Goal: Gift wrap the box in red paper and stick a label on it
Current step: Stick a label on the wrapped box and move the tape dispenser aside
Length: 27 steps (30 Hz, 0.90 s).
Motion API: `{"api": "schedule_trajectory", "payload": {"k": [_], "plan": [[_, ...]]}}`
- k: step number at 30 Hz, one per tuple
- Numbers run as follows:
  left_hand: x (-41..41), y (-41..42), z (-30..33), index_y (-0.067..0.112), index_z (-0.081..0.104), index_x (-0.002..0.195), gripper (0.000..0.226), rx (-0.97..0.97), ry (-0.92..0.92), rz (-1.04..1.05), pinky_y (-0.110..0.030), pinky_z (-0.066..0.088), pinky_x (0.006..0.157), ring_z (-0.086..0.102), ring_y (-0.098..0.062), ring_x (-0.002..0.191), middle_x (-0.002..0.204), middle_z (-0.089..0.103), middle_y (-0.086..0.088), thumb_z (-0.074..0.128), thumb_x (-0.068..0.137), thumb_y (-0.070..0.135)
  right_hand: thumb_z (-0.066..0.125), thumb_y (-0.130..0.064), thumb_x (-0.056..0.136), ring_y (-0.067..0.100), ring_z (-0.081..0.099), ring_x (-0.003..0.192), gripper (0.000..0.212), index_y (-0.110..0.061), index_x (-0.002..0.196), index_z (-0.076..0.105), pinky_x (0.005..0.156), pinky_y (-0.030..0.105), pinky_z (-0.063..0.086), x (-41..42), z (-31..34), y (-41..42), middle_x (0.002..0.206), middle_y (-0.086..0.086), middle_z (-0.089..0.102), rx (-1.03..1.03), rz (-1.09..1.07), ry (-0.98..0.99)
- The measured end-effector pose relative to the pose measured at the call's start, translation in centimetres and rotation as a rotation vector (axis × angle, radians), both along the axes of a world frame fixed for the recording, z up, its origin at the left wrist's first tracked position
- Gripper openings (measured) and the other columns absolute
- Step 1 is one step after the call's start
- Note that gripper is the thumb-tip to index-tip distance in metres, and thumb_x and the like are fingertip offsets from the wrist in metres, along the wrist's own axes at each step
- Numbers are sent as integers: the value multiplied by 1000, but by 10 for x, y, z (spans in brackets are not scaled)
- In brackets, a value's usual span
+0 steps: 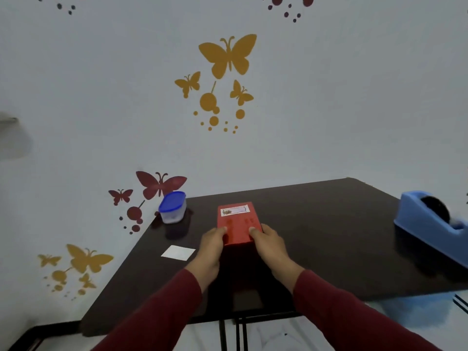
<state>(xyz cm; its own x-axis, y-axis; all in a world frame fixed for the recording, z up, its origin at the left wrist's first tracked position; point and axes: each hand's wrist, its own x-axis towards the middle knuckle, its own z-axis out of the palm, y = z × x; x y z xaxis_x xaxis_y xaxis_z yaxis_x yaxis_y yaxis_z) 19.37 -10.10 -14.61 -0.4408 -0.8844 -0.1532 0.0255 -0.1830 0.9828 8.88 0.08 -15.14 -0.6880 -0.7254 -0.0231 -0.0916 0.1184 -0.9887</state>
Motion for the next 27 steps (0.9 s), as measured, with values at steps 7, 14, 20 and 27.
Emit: {"api": "schedule_trajectory", "payload": {"k": [7, 14, 20, 27], "plan": [[-81, -26, 23, 5, 67, 107, 24, -1, 61, -62, -42, 58, 81, 68, -26, 75, 85, 71, -12, 43, 103, 8, 55, -27, 97, 12, 62, 81, 17, -21, 104, 70, 61, 25, 42, -70, 33, -36, 100, 0, 70, 6, -153, 53], [-145, -58, 20, 3, 64, 112, 23, -6, 13, -100, -42, 57, 87, 69, -28, 83, 95, 72, -14, 43, 102, 8, 61, -23, 90, 23, 66, 87, 13, -15, 88, 71, 72, 32, 50, -133, 26, -70, 98, 7, 73, 69, -191, 23], [-148, -75, 5, 8, 67, 116, 29, 7, -13, -126, -40, 57, 88, 72, -28, 95, 104, 74, -13, 43, 107, 21, 60, -33, 89, 23, 71, 98, 16, -23, 95, 71, 101, 46, 54, -147, 5, -84, 101, 0, 75, 24, -164, -2], [-89, -96, 13, 10, 72, 101, 17, -280, -219, -107, -26, 42, 70, 55, -11, 74, 90, 66, 0, 61, 98, 22, 61, -36, 99, 16, 55, 105, 49, -12, 141, 54, 91, 30, 43, -107, 8, -46, 126, 4, 60, -18, -296, 87]]}}
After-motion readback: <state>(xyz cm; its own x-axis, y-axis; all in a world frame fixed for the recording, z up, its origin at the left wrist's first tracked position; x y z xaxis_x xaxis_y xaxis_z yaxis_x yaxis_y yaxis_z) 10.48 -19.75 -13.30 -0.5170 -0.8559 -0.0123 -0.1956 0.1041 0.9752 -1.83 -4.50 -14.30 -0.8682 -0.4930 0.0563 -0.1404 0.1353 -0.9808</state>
